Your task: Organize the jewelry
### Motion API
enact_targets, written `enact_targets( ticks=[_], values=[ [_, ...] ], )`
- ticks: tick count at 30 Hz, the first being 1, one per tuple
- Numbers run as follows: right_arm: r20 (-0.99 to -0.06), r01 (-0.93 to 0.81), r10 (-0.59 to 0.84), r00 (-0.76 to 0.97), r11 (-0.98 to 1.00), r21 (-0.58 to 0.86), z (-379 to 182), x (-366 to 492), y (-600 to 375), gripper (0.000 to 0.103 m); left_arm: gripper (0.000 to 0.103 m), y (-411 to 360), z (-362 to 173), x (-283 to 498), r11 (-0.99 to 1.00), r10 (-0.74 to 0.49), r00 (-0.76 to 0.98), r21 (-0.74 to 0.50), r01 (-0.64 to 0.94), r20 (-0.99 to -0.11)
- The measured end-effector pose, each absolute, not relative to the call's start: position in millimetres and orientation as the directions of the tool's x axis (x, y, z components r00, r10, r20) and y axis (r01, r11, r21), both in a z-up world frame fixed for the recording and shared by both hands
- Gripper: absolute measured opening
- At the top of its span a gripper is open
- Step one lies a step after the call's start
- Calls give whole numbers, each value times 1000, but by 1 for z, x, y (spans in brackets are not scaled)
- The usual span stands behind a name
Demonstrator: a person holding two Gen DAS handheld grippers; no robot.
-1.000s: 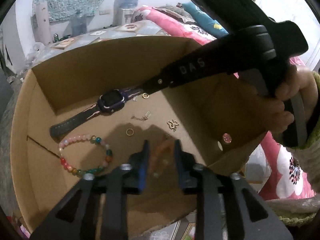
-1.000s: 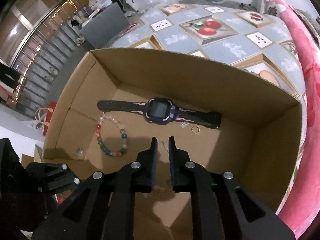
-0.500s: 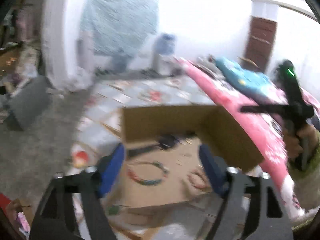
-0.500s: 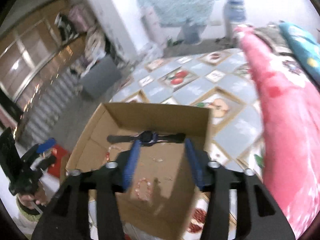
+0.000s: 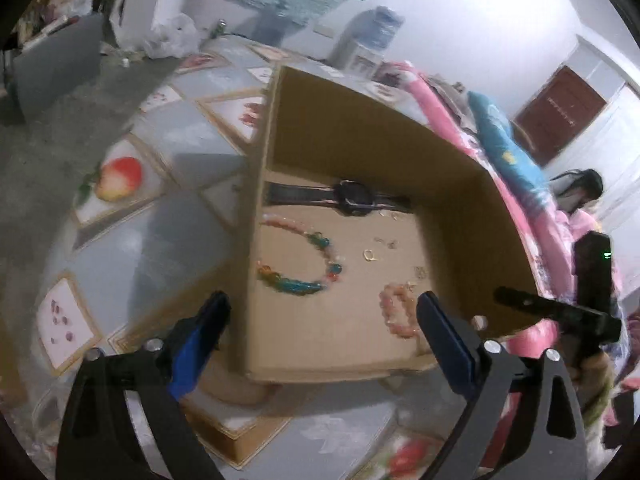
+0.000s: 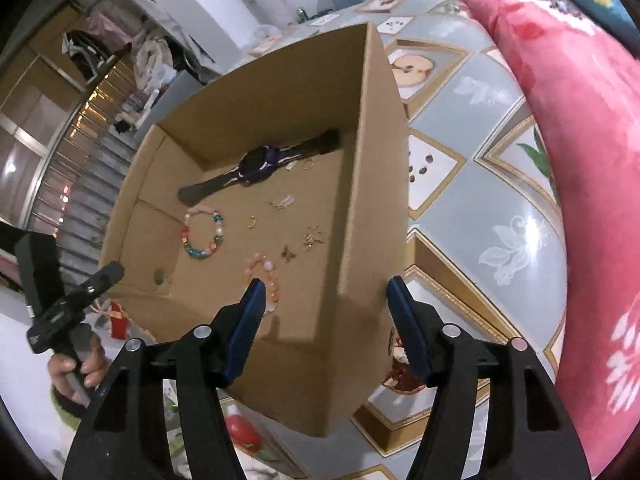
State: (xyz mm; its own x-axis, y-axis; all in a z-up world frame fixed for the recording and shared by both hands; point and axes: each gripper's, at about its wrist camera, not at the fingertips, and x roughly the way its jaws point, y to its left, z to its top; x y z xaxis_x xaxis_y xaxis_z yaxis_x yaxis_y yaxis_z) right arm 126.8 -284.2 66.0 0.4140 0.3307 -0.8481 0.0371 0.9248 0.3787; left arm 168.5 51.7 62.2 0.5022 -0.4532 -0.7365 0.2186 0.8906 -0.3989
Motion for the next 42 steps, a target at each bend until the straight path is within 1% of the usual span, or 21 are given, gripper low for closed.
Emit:
enact_targets(
  ticks=[2,3,8,13,21,26,28,30,31,34,38,42],
  values=[
    [-847,52,326,420,923,381,66,125,-283,62,93,44,64,163,908,-417,523,-365,204,-744],
    [-848,58,317,425,925,375,66,125,-283,62,93,42,64,161,909,-415,523,-368,197,-744],
    [-839,80,319,442,917,390,66,115,-293,61,93,38,67,137,903,-429,503,-376,209,-750],
    [-818,60,333,470,912,406,76,89,-299,61,93,39,75,110,893,-448,512,-385,232,-733],
    [-808,87,348,475,895,437,58,75,-306,62,93,38,63,96,896,-444,485,-391,213,-753],
    [-786,96,356,505,882,461,60,64,-309,61,94,39,69,85,897,-442,534,-364,251,-721],
    [-777,104,329,537,888,448,67,51,-310,63,94,40,76,77,912,-410,579,-317,259,-705],
    [-769,121,277,576,902,415,74,35,-310,69,95,42,82,65,926,-376,618,-271,261,-690],
    [-764,130,250,595,908,399,77,27,-310,70,95,44,84,60,933,-359,635,-255,254,-684],
    [-746,163,168,645,923,349,84,2,-309,75,97,49,88,44,943,-332,671,-242,228,-663],
    [-729,189,64,682,947,260,88,-24,-297,83,97,49,93,25,951,-308,704,-231,206,-640],
    [-719,197,8,695,960,201,89,-32,-284,90,97,45,97,15,970,-241,734,-186,157,-635]
  ],
)
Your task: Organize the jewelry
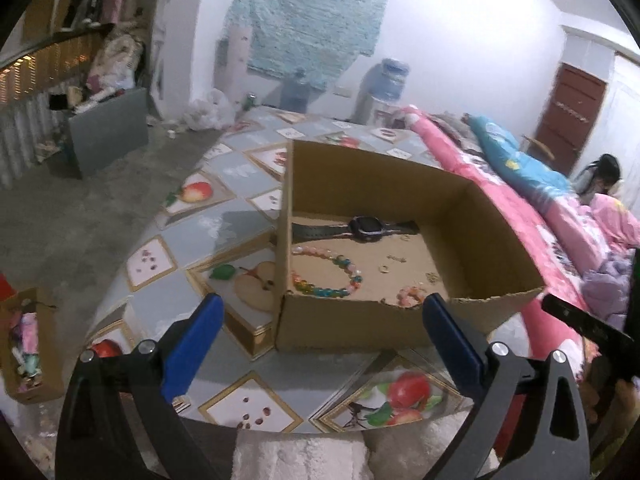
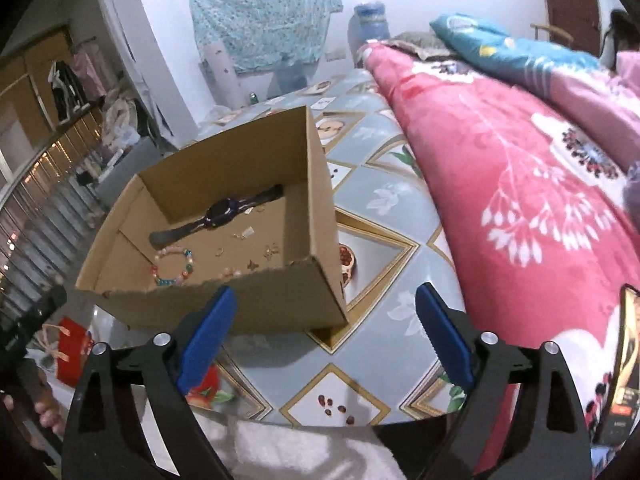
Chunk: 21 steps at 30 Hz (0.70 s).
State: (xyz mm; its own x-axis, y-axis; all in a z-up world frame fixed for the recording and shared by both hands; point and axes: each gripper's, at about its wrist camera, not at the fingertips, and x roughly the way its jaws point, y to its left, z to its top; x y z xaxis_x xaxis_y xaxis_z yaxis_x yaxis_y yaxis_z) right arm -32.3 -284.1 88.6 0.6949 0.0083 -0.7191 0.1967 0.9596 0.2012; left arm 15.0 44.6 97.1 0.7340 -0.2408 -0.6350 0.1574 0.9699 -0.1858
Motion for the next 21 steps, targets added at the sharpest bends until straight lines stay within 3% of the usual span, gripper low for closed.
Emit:
enact_targets(
  ticks=[3,12,19,21],
  values=[
    [-700,192,-27,714,968,159,93,-38,-272,94,97,40,98,12,983,-183,738,-145,117,-649],
    [-597,180,-115,794,982,51,115,-50,-252,95,97,26,107,7,992,-122,765,-72,99,-632],
    [-554,130,-46,831,985,114,115,-58,-248,95,97,6,105,7,993,-99,764,-10,121,-638],
    [-581,118,-8,814,981,152,111,-55,-248,95,97,1,102,8,991,-114,747,-21,133,-654]
  ],
)
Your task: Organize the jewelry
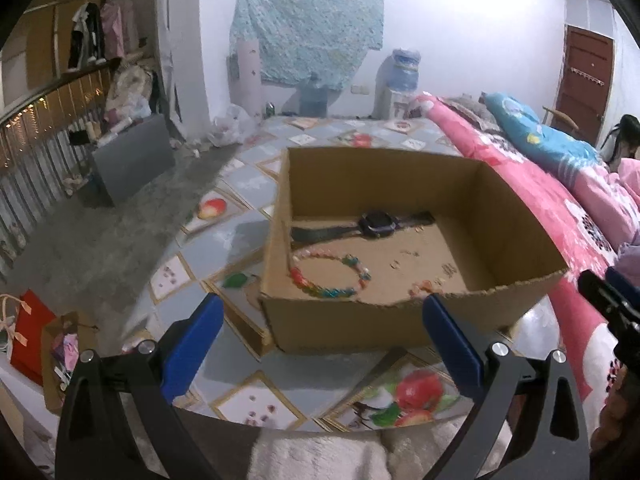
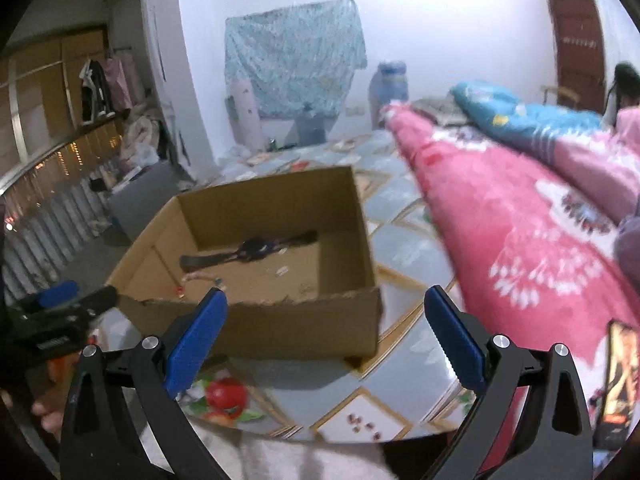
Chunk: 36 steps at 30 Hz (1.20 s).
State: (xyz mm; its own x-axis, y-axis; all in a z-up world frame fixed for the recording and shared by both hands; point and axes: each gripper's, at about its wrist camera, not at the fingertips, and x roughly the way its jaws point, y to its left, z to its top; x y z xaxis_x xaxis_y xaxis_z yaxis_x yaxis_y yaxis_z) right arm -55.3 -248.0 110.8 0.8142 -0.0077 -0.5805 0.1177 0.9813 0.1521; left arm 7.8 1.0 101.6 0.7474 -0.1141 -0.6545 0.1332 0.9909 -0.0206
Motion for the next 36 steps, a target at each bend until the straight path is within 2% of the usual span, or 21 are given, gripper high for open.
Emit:
enact_targets(
  ticks=[8,12,21,36],
  values=[
    [-718,144,34,695,972,186,82,-46,-241,95,97,-17,73,12,989,-128,647,-46,143,-751],
    [-753,177,13,658,969,171,74,-42,-242,95,97,-17,67,14,994,-93,638,-31,108,-764],
    [-783,201,11,622,964,173,70,-35,-246,95,97,-23,61,23,998,-38,610,6,70,-791],
    [-797,191,-6,604,972,138,70,-25,-243,95,97,-31,58,32,996,-33,583,20,85,-812]
  ],
)
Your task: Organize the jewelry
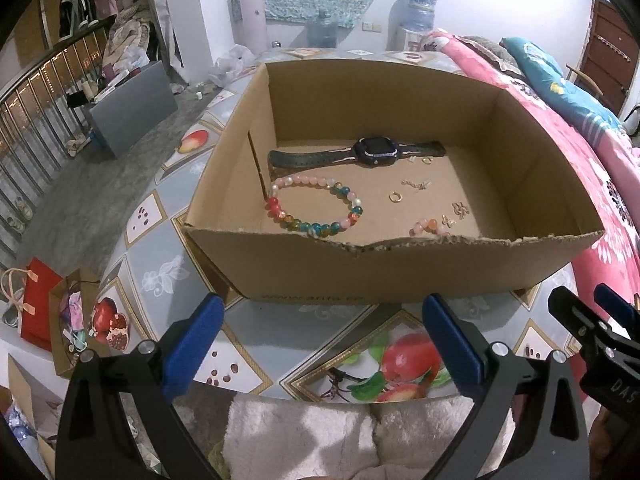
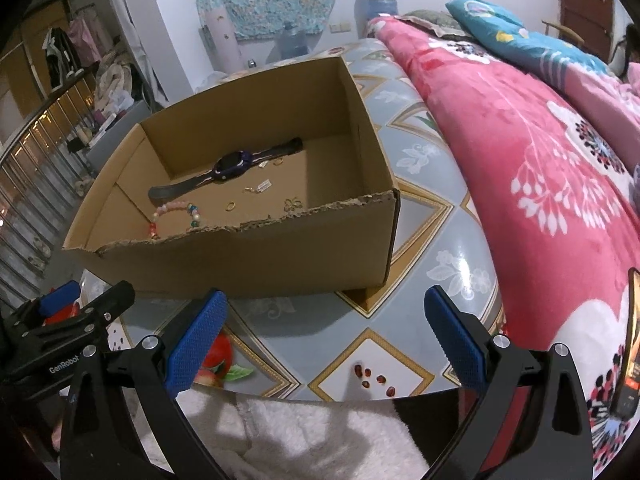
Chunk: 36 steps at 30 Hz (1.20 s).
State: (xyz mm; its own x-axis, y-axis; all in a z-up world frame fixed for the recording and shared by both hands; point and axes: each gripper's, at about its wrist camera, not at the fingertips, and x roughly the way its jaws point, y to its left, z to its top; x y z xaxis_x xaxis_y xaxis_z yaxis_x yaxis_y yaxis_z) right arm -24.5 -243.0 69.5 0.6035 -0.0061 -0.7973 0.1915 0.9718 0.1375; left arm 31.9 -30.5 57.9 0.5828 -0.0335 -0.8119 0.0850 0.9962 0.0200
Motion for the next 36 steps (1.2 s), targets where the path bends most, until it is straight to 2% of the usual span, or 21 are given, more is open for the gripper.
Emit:
enact_targets(
  ticks=[36],
  values=[
    [-807,185,-2,590,974,133,68,-16,-238,95,97,-31,55,38,996,-42,567,10,88,-823]
  ],
)
